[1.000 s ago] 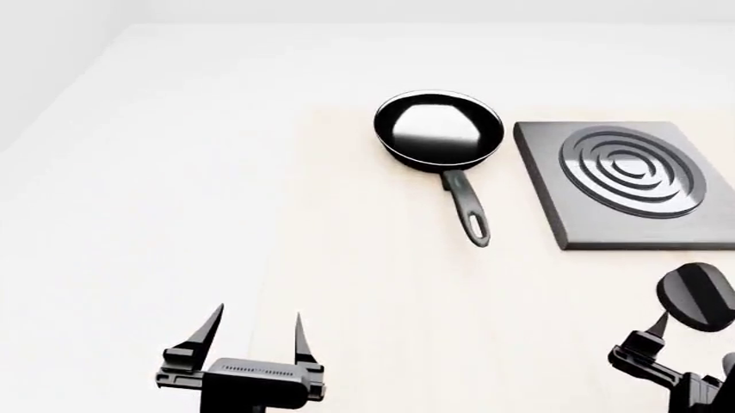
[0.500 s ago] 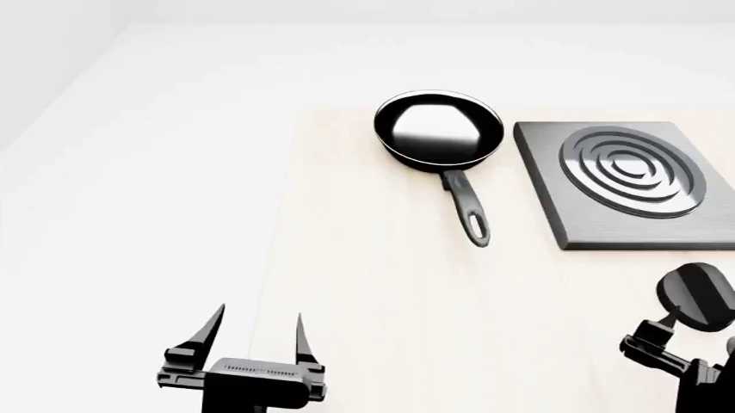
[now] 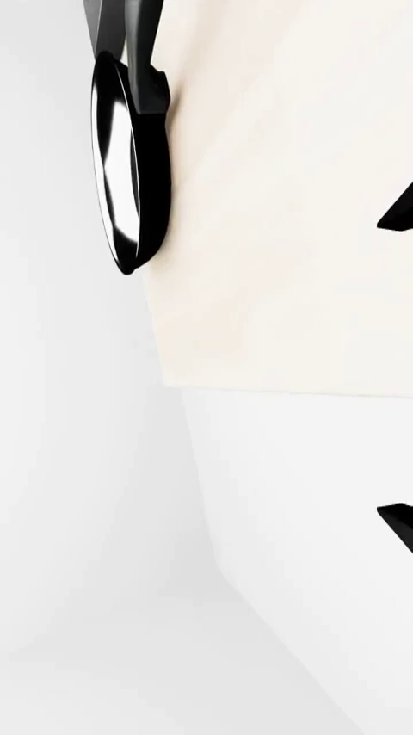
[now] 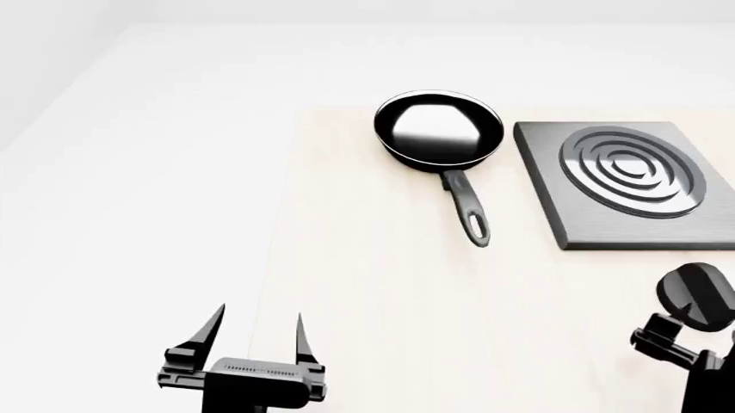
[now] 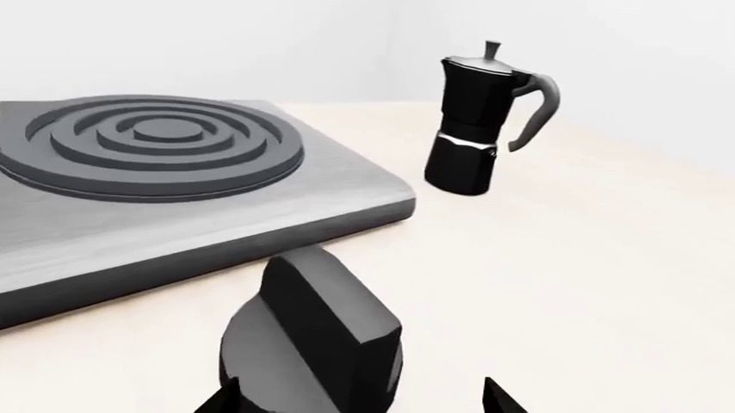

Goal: Turn on the stove and put the frying pan on it.

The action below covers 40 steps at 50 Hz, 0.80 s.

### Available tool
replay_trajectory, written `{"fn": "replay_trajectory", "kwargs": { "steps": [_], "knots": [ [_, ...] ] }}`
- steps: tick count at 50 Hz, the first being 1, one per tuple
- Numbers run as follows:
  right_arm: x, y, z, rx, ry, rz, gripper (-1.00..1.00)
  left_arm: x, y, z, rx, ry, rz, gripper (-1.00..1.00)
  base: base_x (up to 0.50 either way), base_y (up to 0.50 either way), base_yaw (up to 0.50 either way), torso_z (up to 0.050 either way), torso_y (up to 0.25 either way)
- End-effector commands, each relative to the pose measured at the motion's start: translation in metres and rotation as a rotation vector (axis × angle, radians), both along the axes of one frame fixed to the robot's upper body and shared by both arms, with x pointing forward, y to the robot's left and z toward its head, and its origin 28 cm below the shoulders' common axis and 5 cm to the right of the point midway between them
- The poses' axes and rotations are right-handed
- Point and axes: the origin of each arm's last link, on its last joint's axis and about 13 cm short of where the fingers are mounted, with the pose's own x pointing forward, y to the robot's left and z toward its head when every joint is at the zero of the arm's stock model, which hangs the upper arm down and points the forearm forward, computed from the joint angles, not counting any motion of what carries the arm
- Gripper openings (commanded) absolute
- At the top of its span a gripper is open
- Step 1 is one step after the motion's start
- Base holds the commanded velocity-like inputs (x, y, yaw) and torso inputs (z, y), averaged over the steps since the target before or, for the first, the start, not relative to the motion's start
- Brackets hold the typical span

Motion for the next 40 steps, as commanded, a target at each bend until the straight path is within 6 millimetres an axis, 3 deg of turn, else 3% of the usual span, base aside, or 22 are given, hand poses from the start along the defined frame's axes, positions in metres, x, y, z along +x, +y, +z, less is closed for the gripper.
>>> {"fn": "replay_trajectory", "kwargs": {
  "steps": [1, 28, 40],
  "knots": [
    [0.005, -0.007, -0.001, -0.001, 0.002, -0.012, 1.00, -0.001, 0.000, 0.000, 0.000, 0.000, 0.000, 1.00, 0.00, 0.00, 0.00, 0.000, 0.000],
    [0.014, -0.021, 0.000, 0.002, 0.035, -0.048, 1.00, 0.001, -0.001, -0.002, 0.004, 0.005, -0.005, 1.00, 0.00, 0.00, 0.00, 0.000, 0.000],
    [0.019, -0.028, -0.012, 0.006, 0.081, -0.068, 1.00, 0.001, 0.000, -0.001, -0.003, 0.006, -0.005, 1.00, 0.00, 0.00, 0.00, 0.000, 0.000]
  ]
}}
